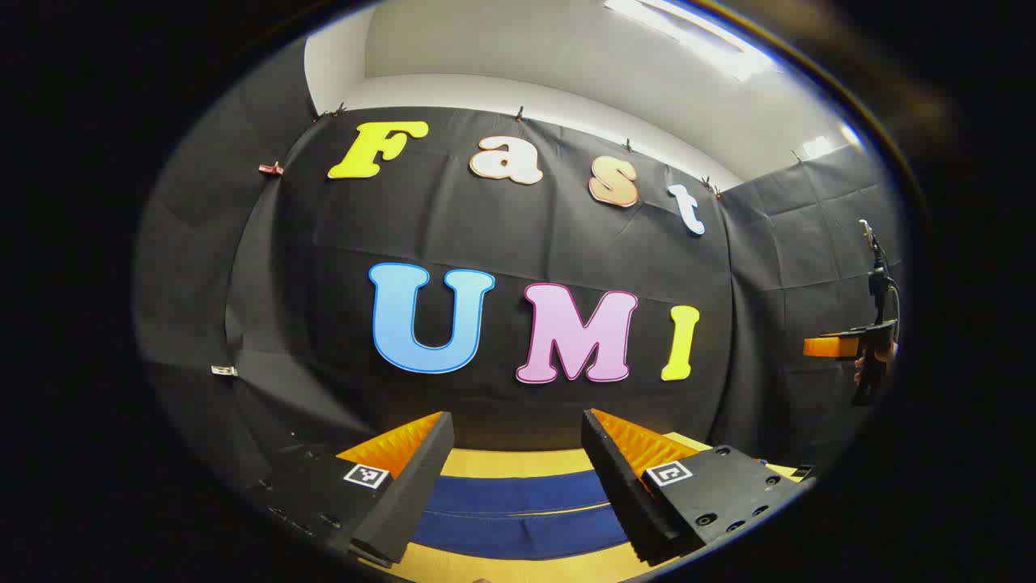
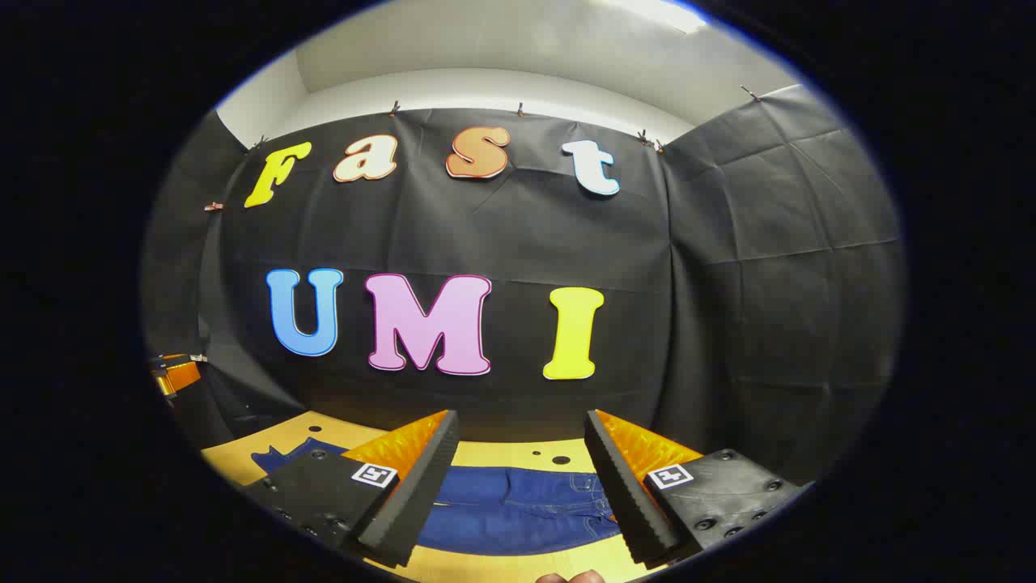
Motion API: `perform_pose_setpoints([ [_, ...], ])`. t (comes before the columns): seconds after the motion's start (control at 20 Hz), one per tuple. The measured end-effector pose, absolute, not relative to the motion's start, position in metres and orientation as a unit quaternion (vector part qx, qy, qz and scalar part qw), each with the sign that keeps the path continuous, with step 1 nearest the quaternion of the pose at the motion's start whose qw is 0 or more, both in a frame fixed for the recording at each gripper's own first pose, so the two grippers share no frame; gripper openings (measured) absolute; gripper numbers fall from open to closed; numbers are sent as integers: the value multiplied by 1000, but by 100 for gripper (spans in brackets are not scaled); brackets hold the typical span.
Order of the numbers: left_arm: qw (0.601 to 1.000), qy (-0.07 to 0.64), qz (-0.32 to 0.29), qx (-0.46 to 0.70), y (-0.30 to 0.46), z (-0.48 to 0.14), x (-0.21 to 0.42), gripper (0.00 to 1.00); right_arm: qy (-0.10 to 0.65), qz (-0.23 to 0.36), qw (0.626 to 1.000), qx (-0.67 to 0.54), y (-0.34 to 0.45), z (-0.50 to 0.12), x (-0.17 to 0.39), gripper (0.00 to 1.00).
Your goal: Grasp the waist and the cuffs of the jeans and fold them to make the two legs overlap; first hold the waist and fold one-third of the jeans toward the cuffs, then hold the cuffs and fold the remaining one-third in the same direction to finish folding.
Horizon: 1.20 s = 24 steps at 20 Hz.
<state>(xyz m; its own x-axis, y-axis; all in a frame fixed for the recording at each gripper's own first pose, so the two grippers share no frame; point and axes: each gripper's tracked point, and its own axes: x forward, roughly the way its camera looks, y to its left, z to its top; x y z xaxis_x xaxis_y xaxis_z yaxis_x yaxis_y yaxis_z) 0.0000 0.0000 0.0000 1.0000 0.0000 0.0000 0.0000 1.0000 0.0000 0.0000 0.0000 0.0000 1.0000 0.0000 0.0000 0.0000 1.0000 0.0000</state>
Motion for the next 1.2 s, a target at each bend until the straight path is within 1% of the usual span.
perform_pose_setpoints([
  [0.35,1000,3,4,-9,11,-2,1,99,17,-17,1000,2,-11,-8,-3,99],
  [0.4,1000,1,8,-8,16,0,1,99,16,-18,1000,4,-11,-7,-3,96],
  [0.5,1000,-2,11,-3,21,1,-2,99,11,-21,1000,-6,-12,-5,-2,96],
  [0.55,1000,-2,11,-1,23,2,-3,99,11,-21,1000,-14,-12,-5,-2,100],
  [0.7,1000,4,4,4,25,-2,-2,99,17,-23,999,-21,-13,-6,0,99],
  [0.75,1000,5,2,5,27,-2,-2,99,17,-24,999,-20,-14,-6,2,93],
  [0.8,1000,6,-2,5,27,-4,-3,99,16,-23,999,-18,-14,-7,3,96],
  [0.9,1000,8,-25,-6,24,-12,-3,99,12,-3,1000,-25,-12,-18,8,96],
  [0.95,999,24,-46,-7,20,-24,0,99,35,5,999,-26,-14,-37,13,99],
  [1.0,997,53,-58,5,23,-42,3,99,76,10,997,-24,-19,-63,15,96],
  [1.05,995,71,-68,19,26,-56,6,99,88,13,996,-28,-23,-75,18,96],
  [1.1,992,84,-83,34,26,-69,12,99,95,19,995,-35,-25,-84,21,92],
  [1.15,988,99,-111,43,22,-83,15,99,102,31,993,-42,-25,-90,25,96],
  [1.2,980,123,-146,49,14,-103,13,99,113,42,991,-52,-26,-99,28,96],
])
